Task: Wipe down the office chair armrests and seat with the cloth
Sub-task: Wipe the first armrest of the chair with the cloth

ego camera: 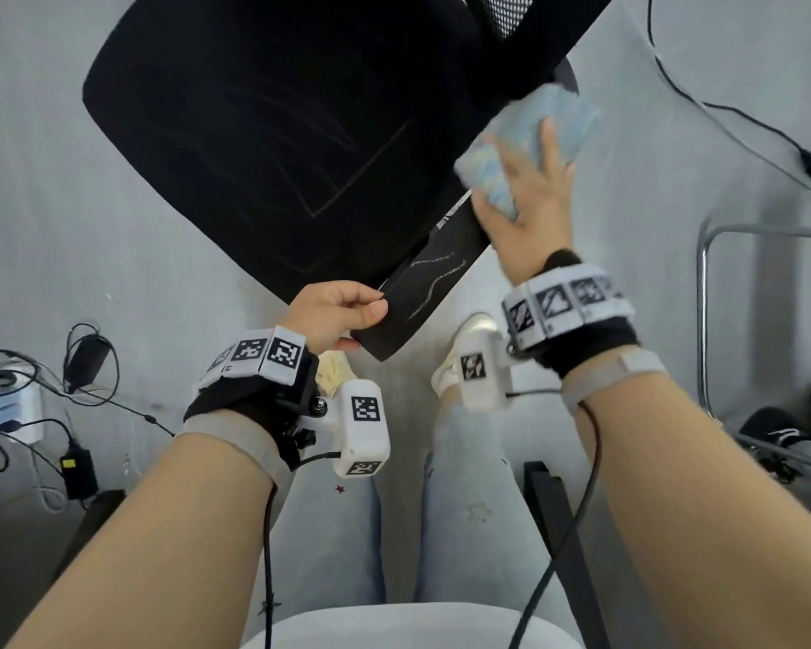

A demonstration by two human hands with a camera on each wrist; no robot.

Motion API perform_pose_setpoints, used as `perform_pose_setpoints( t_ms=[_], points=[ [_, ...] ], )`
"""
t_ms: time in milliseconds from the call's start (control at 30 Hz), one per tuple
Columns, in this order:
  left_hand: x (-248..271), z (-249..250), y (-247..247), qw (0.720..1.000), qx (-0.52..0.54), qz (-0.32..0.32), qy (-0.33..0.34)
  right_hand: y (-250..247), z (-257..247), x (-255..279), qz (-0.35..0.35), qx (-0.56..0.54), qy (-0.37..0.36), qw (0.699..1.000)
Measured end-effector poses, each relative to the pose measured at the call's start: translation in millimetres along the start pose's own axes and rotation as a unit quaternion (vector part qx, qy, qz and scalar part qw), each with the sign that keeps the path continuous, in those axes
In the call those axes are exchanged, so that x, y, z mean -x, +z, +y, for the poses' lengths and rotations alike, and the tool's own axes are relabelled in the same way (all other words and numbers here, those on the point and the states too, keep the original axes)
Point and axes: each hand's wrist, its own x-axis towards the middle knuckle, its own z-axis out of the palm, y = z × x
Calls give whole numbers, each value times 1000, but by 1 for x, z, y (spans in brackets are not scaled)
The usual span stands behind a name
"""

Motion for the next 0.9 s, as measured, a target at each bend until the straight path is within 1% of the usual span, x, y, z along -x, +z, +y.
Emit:
perform_pose_setpoints(
  t_ms=[100, 167, 200, 267, 300, 333, 367, 433, 467, 500, 533, 600, 633, 700, 767, 833, 900],
  points=[
    [0, -2, 1, 1000, 10, 6, 7, 24, -5, 39, -14, 40, -118, 992],
    [1, -3, 2, 1000, 21, 14, 9, 33, -3, 49, -26, 67, -170, 983],
    [2, -4, 3, 999, 25, 16, 10, 32, 0, 45, -34, 91, -184, 978],
    [2, -5, 4, 999, 33, 18, 13, 20, 3, 20, -50, 152, -183, 970],
    [2, -5, 4, 999, 34, 18, 14, 10, 5, 5, -50, 168, -164, 971],
    [1, -5, 5, 999, 37, 17, 13, -1, 7, -9, -43, 166, -131, 977],
    [1, -5, 6, 999, 41, 16, 12, -12, 8, -23, -33, 140, -90, 985],
    [1, -5, 9, 998, 59, 19, 12, -26, 7, -36, -10, 42, -18, 999],
    [0, -6, 10, 997, 68, 23, 14, -26, 5, -35, -9, 13, -2, 1000],
    [0, -6, 11, 997, 71, 28, 18, -23, 3, -29, -15, 5, -1, 1000],
    [-1, -6, 13, 997, 70, 32, 22, -17, 4, -20, -20, 15, -22, 999],
    [-3, -5, 17, 996, 69, 39, 32, 1, 4, 6, -18, 27, -107, 994],
    [-5, -3, 19, 996, 73, 41, 35, 9, 4, 19, -24, 16, -137, 990],
    [-8, 1, 24, 995, 81, 43, 42, 23, 4, 40, -37, 11, -170, 985],
    [-9, 4, 31, 994, 89, 43, 45, 26, 6, 43, -45, 45, -202, 977],
    [-10, 4, 37, 992, 107, 40, 48, 14, 9, 23, -50, 83, -211, 973],
    [-10, 2, 41, 990, 132, 30, 49, -2, 11, -5, -46, 97, -175, 979]
  ],
)
